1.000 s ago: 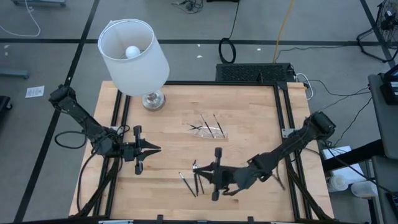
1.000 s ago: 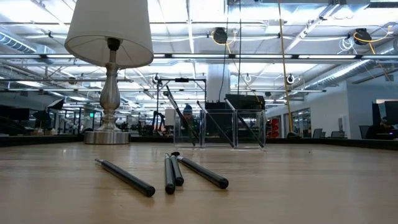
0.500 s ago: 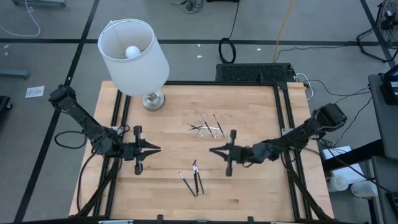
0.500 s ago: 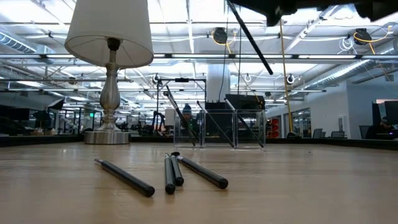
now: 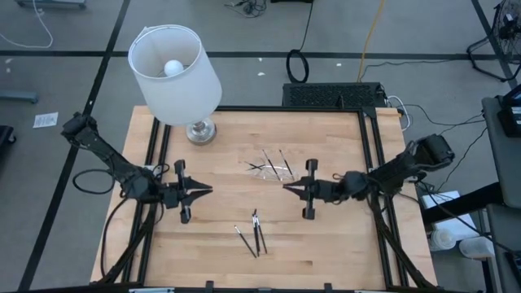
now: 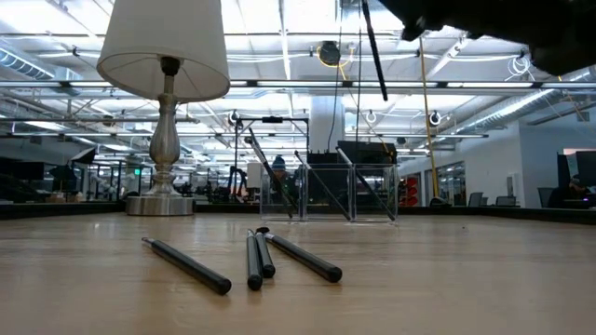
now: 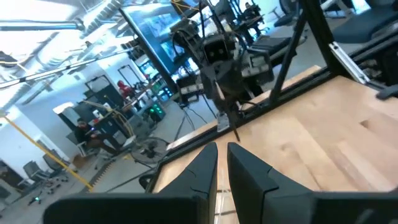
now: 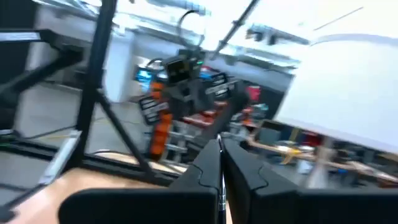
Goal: Put items in baskets/containers
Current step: Put the liner brush into the transparent organizer
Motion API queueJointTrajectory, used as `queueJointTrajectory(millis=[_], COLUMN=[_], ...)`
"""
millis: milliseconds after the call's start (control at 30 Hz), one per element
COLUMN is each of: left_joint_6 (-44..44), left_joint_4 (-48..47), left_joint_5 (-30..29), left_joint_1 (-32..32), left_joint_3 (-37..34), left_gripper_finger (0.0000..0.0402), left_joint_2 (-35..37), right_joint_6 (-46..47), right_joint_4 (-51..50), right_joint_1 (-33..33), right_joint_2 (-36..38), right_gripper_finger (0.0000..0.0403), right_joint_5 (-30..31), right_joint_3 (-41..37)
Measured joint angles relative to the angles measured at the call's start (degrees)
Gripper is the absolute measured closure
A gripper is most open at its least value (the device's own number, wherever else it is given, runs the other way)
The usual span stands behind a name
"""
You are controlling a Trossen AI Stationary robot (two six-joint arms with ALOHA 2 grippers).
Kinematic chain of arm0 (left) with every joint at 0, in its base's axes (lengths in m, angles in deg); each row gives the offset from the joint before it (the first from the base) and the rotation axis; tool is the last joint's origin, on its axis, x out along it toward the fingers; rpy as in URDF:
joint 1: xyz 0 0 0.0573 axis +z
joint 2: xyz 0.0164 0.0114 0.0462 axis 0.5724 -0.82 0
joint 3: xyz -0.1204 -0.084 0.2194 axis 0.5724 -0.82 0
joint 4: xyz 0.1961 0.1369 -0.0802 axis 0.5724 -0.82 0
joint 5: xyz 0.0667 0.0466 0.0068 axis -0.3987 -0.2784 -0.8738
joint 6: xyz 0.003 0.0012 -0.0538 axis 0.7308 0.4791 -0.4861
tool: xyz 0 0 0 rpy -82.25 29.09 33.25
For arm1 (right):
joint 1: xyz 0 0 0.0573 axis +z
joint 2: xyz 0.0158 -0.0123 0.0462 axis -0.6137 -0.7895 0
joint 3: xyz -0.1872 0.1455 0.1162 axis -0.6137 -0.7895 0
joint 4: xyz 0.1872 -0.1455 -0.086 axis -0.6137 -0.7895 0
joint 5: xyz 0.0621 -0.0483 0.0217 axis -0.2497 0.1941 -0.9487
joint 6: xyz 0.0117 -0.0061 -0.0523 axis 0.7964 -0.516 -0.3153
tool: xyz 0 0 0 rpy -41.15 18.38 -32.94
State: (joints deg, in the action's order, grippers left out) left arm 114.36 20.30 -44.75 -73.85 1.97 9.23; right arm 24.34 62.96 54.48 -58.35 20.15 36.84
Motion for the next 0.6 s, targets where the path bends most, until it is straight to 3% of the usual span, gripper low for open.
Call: queueJointTrajectory(millis=[233,467,600], left_joint_6=[-2.72,-3.42,-3.44], left_joint_4=[0.77,0.75,0.73], left_joint_5=[-0.02,-0.02,-0.04], left_joint_1=[0.45,0.45,0.45], left_joint_3=[0.0,0.0,0.0], left_gripper_finger=[0.0355,0.0355,0.0355], left_joint_2=[-0.01,-0.02,-0.01], right_joint_6=[1.28,4.02,5.83], right_joint_4=[-0.78,-0.76,-3.13], right_joint_1=[-5.28,-9.57,-12.28], right_joint_2=[-0.07,-0.07,-0.07], right_gripper_finger=[0.0403,0.0403,0.0403], right_joint_5=[-2.99,6.41,6.97], right_joint_3=[0.05,0.11,0.11])
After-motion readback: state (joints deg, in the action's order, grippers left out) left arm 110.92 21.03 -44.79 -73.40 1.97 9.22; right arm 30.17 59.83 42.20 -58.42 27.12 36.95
